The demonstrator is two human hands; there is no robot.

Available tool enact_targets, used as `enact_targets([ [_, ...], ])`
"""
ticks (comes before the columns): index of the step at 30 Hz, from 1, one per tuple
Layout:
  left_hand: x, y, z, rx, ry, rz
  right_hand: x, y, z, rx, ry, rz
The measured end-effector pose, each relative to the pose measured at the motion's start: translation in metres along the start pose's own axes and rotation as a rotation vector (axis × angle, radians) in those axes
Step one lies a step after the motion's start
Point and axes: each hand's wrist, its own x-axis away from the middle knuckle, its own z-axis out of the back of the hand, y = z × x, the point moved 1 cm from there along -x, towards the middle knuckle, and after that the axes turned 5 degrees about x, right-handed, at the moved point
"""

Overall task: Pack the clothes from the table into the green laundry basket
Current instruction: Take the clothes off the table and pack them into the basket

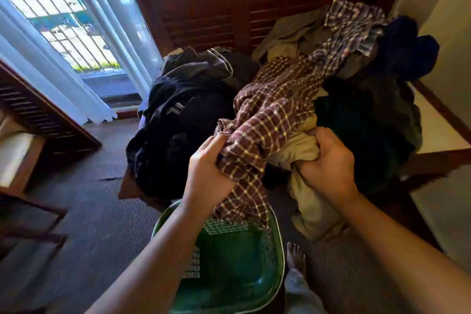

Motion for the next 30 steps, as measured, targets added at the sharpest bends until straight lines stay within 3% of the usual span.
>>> enact_targets([
  [3, 0.045, 0.002, 0.041, 0.024, 0.023, 0.016, 0.049, -0.042, 0.001, -0.073, -0.073, -0.037],
  [9, 0.128, -0.002, 0.117, -0.075, 0.103, 0.123, 0.135, -0.097, -0.008, -0.184, -0.395, 0.002],
  [14, 0.183, -0.034, 0.141, -0.224, 0.046, 0.327, 0.165, -0.106, -0.032, -0.027, -0.571, -0.018],
  [21, 0.214, -0.076, 0.140, -0.368, 0.147, 0.751, 0.181, -0.102, -0.069, 0.091, -0.850, -0.093],
  [25, 0.225, -0.087, 0.142, -0.450, 0.162, 0.814, 0.192, -0.097, -0.092, 0.101, -0.917, -0.054],
  [30, 0.230, -0.092, 0.135, -0.494, 0.161, 0.817, 0.213, -0.082, -0.120, 0.422, -1.173, -0.045],
])
